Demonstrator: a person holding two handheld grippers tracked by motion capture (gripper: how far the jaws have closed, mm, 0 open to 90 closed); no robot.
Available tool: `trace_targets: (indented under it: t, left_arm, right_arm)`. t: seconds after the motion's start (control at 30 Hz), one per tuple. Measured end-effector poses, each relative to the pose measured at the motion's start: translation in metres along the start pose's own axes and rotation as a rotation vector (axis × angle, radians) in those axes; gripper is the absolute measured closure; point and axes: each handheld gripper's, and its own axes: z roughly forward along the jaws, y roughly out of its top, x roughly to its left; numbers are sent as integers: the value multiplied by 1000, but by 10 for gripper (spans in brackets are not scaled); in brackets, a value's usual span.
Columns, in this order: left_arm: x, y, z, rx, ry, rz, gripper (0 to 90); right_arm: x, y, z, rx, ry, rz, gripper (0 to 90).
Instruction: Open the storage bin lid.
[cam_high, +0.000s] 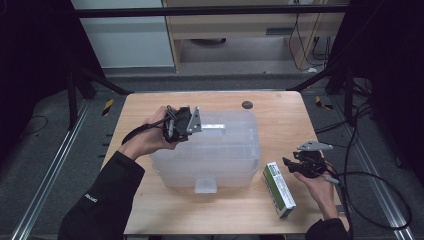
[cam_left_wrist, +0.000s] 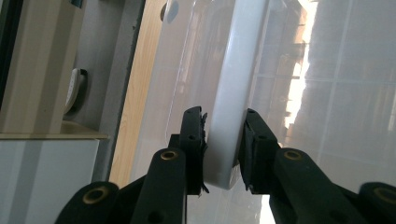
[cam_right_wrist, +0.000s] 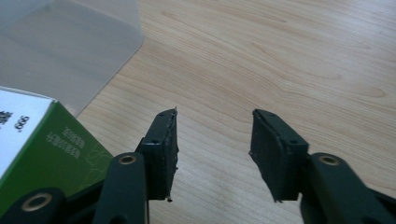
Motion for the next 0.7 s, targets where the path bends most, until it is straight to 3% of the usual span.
trace_targets:
  t: [0.4,0.7]
  left_arm:
    - [3,2,-1,2,5,-12,725]
    - [7,4,-4,9,30,-7,721]
  right_arm:
    - [4,8,-17,-87,32,-1,782]
    - [9,13,-22,-103,85,-2,839]
